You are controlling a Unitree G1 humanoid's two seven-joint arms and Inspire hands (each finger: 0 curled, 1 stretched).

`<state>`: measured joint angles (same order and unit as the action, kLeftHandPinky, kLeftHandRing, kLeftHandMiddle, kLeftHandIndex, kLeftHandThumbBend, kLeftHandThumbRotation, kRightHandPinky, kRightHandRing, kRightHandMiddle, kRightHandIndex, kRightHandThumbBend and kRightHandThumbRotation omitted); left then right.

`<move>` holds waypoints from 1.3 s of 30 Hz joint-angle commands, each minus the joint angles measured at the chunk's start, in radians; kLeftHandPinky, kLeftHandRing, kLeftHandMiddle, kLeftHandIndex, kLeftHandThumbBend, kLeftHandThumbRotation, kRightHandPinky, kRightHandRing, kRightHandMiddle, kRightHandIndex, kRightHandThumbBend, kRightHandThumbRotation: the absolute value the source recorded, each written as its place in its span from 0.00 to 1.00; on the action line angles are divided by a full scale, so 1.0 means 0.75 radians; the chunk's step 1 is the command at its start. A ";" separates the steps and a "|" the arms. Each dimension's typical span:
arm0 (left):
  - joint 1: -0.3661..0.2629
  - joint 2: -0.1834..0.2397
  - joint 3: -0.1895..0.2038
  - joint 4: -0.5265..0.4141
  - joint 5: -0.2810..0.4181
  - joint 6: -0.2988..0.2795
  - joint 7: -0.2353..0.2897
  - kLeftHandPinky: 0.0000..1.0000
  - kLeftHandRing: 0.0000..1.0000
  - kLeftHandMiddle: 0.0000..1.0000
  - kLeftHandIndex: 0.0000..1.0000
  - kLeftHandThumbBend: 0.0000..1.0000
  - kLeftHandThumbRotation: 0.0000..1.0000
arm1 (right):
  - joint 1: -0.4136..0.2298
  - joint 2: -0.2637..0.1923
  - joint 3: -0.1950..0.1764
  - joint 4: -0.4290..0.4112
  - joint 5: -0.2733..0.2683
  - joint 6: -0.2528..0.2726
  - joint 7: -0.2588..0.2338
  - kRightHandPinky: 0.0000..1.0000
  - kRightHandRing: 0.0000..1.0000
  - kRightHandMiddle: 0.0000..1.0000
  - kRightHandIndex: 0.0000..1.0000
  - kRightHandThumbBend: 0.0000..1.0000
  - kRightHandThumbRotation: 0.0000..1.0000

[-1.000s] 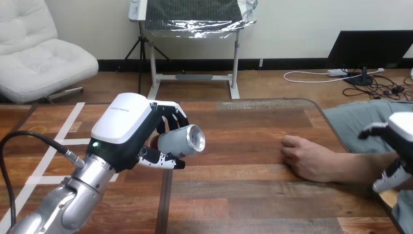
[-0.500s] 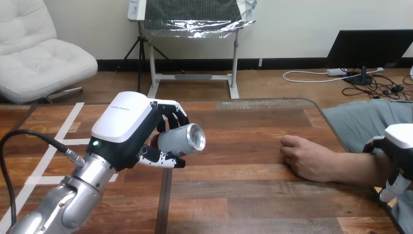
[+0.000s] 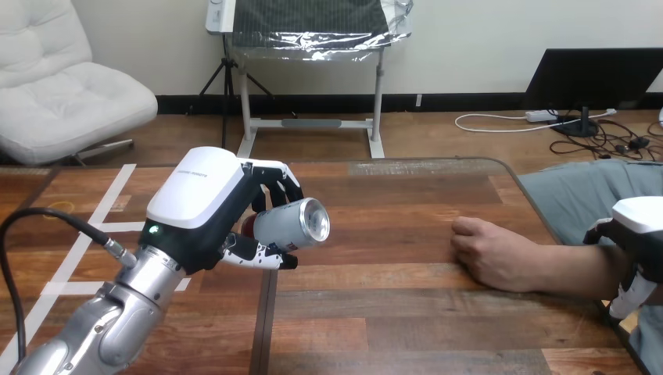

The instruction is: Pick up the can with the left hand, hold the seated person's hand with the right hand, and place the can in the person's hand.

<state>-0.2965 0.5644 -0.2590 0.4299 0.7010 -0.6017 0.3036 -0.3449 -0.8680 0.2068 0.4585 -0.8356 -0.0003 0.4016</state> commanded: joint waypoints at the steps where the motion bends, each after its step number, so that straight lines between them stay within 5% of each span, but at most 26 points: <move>1: -0.111 -0.008 0.040 -0.052 -0.017 -0.004 0.014 0.36 0.41 0.47 0.50 0.67 0.00 | -0.149 -0.017 0.038 0.051 -0.024 -0.001 -0.007 0.88 0.93 0.91 0.86 0.75 0.14; 16: -0.099 -0.006 0.043 -0.060 -0.010 0.004 0.018 0.35 0.40 0.47 0.50 0.67 0.00 | -0.242 0.022 0.136 0.229 -0.051 -0.035 -0.088 0.88 0.92 0.92 0.86 0.74 0.17; 39: -0.089 0.001 0.048 -0.058 -0.024 0.005 0.006 0.36 0.41 0.48 0.50 0.66 0.00 | -0.286 0.060 0.203 0.336 -0.027 -0.090 -0.173 0.82 0.85 0.86 0.83 0.72 0.11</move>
<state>-0.2964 0.5645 -0.2578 0.4299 0.7009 -0.5958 0.3011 -0.4787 -0.8532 0.3469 0.6901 -0.8622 -0.0567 0.3023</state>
